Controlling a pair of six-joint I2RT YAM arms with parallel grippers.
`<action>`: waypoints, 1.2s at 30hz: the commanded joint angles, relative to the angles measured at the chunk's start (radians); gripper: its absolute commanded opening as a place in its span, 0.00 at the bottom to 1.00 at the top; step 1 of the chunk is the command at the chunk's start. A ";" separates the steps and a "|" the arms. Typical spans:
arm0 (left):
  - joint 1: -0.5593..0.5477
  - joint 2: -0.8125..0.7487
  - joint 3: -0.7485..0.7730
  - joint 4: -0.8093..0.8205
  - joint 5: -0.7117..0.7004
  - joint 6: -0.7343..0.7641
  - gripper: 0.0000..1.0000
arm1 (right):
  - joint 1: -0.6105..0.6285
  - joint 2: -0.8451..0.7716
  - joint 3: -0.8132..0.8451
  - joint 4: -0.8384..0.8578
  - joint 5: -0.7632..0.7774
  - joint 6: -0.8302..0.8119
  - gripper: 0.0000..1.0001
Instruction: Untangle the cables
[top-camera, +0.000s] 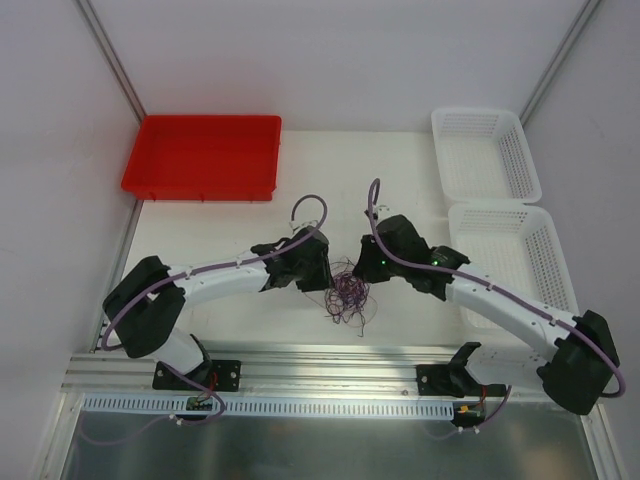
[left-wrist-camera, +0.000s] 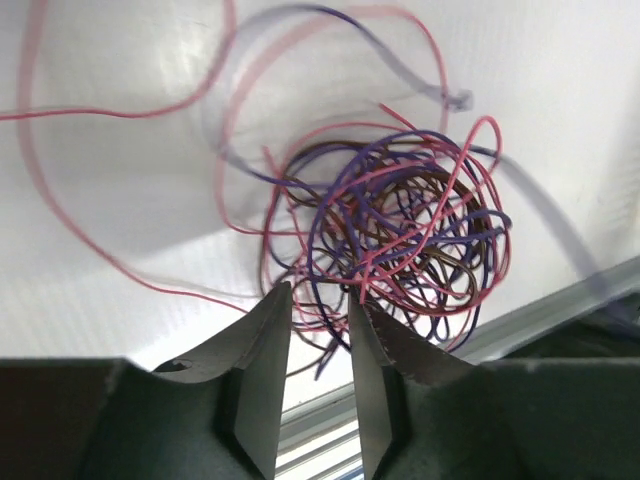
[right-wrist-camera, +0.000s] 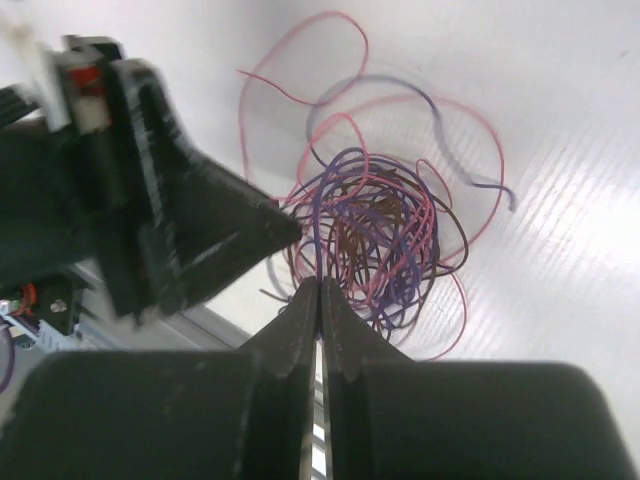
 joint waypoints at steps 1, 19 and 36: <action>0.058 -0.083 -0.038 -0.006 -0.035 -0.069 0.32 | -0.001 -0.094 0.117 -0.121 0.040 -0.071 0.01; 0.058 -0.266 -0.186 0.200 0.074 0.078 0.82 | -0.002 -0.110 0.534 -0.332 0.068 -0.198 0.01; -0.006 -0.001 -0.251 0.681 0.114 -0.205 0.78 | -0.001 -0.154 0.475 -0.237 0.060 -0.071 0.01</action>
